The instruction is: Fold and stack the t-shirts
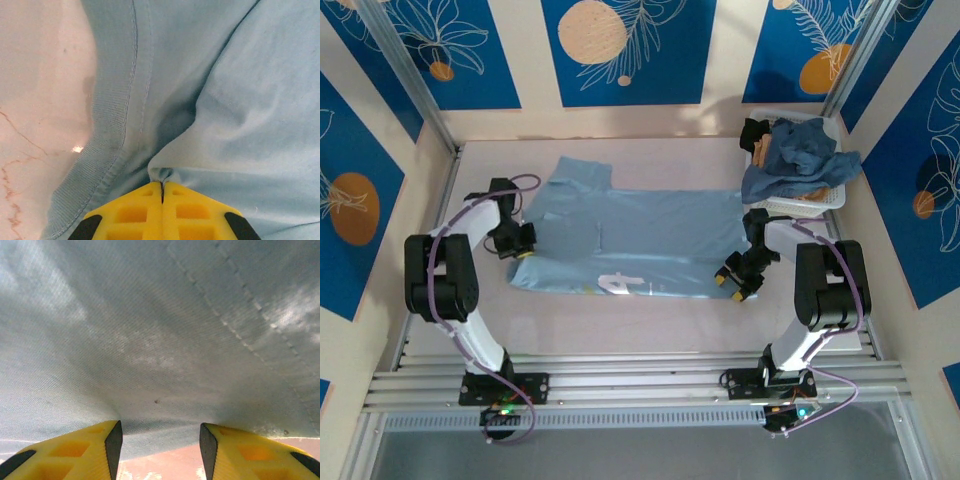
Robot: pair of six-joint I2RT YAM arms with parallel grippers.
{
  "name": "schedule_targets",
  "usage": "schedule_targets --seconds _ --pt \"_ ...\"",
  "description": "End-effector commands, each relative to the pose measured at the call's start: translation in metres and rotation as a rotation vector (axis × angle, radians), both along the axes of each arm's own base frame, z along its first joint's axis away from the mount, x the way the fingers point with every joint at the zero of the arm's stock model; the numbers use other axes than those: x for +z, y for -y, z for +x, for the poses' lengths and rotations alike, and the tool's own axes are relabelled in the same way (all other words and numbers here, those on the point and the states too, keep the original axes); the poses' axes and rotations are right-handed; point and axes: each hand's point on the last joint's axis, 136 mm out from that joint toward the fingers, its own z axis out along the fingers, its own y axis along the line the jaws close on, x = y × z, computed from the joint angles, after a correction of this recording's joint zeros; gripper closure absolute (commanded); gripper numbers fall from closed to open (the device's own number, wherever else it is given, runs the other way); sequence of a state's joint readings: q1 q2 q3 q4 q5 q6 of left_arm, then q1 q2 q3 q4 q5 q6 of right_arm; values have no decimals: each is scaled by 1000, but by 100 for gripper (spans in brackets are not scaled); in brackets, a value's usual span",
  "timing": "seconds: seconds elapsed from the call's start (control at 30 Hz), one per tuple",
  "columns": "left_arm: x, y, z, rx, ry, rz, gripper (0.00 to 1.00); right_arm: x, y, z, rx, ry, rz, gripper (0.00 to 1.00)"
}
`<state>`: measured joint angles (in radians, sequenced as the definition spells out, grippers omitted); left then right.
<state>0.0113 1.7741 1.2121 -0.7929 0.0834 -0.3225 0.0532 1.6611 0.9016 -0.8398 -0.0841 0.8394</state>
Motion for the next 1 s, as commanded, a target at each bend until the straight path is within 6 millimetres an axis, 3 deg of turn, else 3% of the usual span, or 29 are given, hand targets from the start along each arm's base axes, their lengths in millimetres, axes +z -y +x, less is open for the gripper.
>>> schedule_targets --seconds 0.0,0.17,0.2,0.3,0.4,0.43,0.53,0.67,0.77,0.83,0.97 --pt "2 -14 5 -20 -13 61 100 -5 5 -9 27 -42 -38 52" --pt "-12 -23 12 -30 -39 117 97 -5 4 -9 33 -41 -35 52" --pt "-14 -25 12 -30 -47 123 92 -4 3 -9 37 -37 -36 51" --pt "-14 -28 11 -31 -58 146 65 -1 2 -7 48 -21 -39 50" --pt "2 -32 6 -15 -42 187 43 7 3 -2 54 12 -45 49" --pt "12 -34 2 -5 -29 208 40 12 4 1 58 35 -52 49" --pt "42 -21 -14 42 15 176 39 31 10 10 65 111 -85 47" --pt "52 18 -38 122 26 11 48 46 19 19 45 177 -119 47" --pt "39 48 -46 187 -3 -132 60 45 17 24 32 191 -102 52" --pt "21 59 -48 225 -51 -191 66 41 12 27 23 183 -83 54" --pt "-10 50 -42 251 -109 -139 70 28 7 30 11 145 -74 57"
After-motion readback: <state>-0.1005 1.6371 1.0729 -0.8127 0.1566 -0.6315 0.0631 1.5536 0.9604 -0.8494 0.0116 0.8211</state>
